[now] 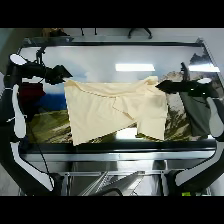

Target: Fold the shirts.

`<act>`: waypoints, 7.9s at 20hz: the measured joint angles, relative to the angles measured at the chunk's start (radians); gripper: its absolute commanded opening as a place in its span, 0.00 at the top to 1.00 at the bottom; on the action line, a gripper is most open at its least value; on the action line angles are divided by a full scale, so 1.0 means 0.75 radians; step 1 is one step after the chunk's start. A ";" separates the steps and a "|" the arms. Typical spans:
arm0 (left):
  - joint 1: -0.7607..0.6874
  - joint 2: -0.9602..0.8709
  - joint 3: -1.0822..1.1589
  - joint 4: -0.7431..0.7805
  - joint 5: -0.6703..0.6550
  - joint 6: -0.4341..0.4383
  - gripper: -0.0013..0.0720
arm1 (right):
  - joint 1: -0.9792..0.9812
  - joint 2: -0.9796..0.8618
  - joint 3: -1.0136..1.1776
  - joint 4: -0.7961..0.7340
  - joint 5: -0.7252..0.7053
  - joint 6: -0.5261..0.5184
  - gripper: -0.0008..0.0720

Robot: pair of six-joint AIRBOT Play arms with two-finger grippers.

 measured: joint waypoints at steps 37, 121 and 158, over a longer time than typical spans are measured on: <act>-0.224 0.796 -1.563 0.170 0.473 -0.060 0.96 | -0.148 -0.091 -0.115 -0.276 0.356 0.017 0.96; -0.042 0.398 -1.206 0.231 0.089 0.038 0.69 | -0.341 0.604 -0.963 -0.465 0.220 0.485 0.44; -0.027 0.285 -0.638 0.290 0.011 -0.001 0.96 | -0.055 0.408 -0.542 0.096 0.083 0.202 0.91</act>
